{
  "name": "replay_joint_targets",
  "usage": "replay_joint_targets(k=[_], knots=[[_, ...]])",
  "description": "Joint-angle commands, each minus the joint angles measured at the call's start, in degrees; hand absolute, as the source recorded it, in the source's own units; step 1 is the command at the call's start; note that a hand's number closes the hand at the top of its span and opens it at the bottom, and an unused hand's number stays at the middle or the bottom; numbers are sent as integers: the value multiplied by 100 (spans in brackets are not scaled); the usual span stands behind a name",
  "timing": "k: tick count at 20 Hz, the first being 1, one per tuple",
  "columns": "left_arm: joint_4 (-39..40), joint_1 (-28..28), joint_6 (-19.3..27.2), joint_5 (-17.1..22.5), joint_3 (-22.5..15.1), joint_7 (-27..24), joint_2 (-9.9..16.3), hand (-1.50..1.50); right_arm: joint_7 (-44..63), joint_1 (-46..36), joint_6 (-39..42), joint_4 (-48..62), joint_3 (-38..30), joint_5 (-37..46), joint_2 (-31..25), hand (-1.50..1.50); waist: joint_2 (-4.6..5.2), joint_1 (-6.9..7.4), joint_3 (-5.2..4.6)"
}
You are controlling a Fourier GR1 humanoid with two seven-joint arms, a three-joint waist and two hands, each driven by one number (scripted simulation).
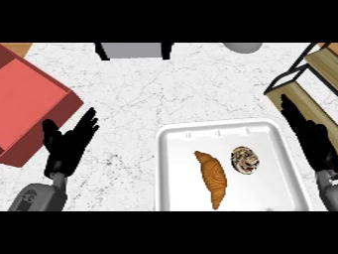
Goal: Pick the croissant from the tray and place it in the tiered shelf
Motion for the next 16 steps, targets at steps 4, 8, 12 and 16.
replay_joint_targets(k=[4, 8, 12, 16], knots=[[-218, 8, 198, -401, 423, -334, 652, 0, -332, -521, -1302, -832, 1034, 1458, 1120, 150, 69, 208, -59], [-158, 336, 276, -363, 635, -386, 825, 0, 80, -197, -2909, -55, 422, 2924, 467, 150, -54, -57, -115], [-299, 607, 21, -293, 696, -623, 975, 0, 134, 121, -4369, -6, 1535, 4378, 1883, -150, 55, 193, -71], [-454, 772, -133, -142, 894, -639, 1134, 0, 1015, 563, -4789, 357, 2421, 5940, 2897, -150, 55, 89, -75]])
